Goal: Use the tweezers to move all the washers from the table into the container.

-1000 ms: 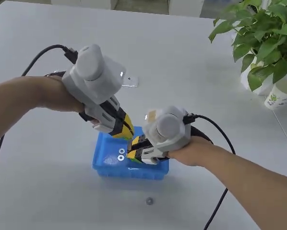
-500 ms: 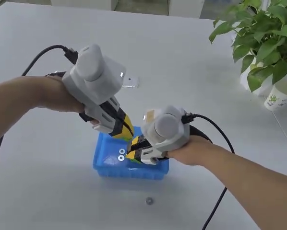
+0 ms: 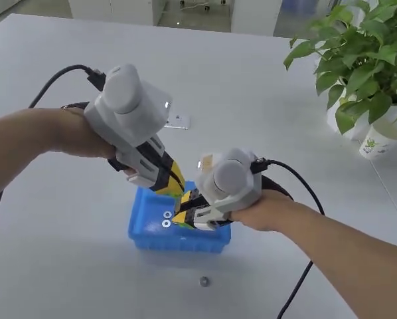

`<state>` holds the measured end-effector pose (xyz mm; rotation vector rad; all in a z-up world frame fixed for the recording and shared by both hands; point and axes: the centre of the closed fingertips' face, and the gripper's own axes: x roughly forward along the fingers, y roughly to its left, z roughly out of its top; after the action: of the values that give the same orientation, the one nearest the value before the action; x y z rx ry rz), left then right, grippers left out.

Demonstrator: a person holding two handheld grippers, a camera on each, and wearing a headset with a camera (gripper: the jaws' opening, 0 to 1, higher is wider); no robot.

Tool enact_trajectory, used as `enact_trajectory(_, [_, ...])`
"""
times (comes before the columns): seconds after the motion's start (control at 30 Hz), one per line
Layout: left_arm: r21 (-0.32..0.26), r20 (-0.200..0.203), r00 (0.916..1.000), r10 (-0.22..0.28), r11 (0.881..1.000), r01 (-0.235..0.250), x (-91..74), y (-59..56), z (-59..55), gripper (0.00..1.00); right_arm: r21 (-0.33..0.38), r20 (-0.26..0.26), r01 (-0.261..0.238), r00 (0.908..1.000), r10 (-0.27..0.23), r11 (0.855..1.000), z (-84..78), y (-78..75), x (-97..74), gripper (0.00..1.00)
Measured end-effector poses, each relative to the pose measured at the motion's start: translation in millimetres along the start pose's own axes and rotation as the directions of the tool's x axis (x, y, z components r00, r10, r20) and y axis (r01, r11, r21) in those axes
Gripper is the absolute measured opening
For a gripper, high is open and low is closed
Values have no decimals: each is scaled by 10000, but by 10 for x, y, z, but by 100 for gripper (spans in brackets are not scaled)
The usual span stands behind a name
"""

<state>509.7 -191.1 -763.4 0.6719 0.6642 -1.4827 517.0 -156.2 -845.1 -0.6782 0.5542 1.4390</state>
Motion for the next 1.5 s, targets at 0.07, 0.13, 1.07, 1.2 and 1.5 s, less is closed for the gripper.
enact_trajectory(0.07, [21, 0, 10000, 7, 10000, -7, -21, -21, 26, 6, -9, 25, 27, 10000, -27, 10000, 22, 12, -30, 13])
enact_trajectory(0.13, [65, 2, 10000, 28, 10000, -28, -40, -37, 54, 6, -20, 48, 68, 10000, -68, 10000, 39, 21, -54, 12])
enact_trajectory(1.07, [502, 366, 9991, -221, 9985, 202, -153, -407, 372, 5, 83, 405, 748, 9964, -750, 9972, 128, 358, -438, 11])
enact_trajectory(1.2, [540, 402, 9987, -315, 9981, 293, -111, -462, 392, 5, 128, 375, 784, 9962, -788, 9968, 82, 418, -466, 11])
enact_trajectory(1.5, [717, 434, 9978, -510, 9963, 478, 19, -569, 418, 5, 95, 219, 894, 9957, -896, 9959, -50, 528, -499, 11])
